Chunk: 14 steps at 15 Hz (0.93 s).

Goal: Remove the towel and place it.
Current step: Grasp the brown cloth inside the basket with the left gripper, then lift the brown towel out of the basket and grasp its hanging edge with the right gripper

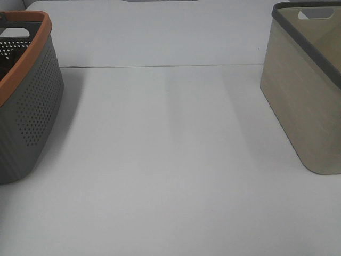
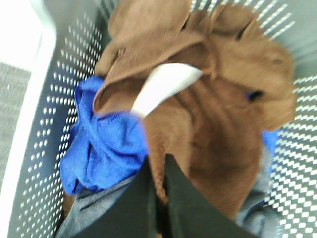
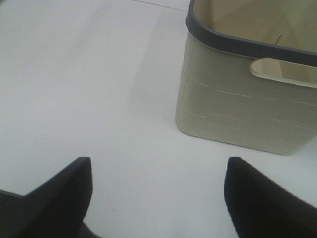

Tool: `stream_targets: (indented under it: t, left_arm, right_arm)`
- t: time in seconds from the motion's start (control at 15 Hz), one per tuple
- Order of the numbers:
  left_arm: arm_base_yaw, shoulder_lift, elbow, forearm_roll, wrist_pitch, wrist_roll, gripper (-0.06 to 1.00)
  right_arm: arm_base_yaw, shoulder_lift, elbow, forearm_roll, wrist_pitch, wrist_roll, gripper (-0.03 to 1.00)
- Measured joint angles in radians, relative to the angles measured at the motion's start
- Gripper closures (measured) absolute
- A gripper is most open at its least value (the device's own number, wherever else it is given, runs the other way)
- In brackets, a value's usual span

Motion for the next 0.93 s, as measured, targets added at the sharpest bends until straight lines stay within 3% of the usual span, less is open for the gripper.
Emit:
stream_targets:
  t: [0.6, 0.8, 0.93]
  left_arm:
    - [0.0, -0.152, -0.109, -0.258, 0.007, 0.007, 0.94]
    - [-0.001, -0.192, -0.132, -0.398, 0.01, 0.045, 0.94]
    - [-0.001, -0.219, -0.143, -0.542, 0.007, 0.082, 0.94]
  right_arm:
    - [0.0, 0.0, 0.0, 0.0, 0.0, 0.0, 0.25]
    - [0.0, 0.0, 0.0, 0.0, 0.0, 0.0, 0.25]
    - [0.0, 0.0, 0.0, 0.0, 0.0, 0.0, 0.25]
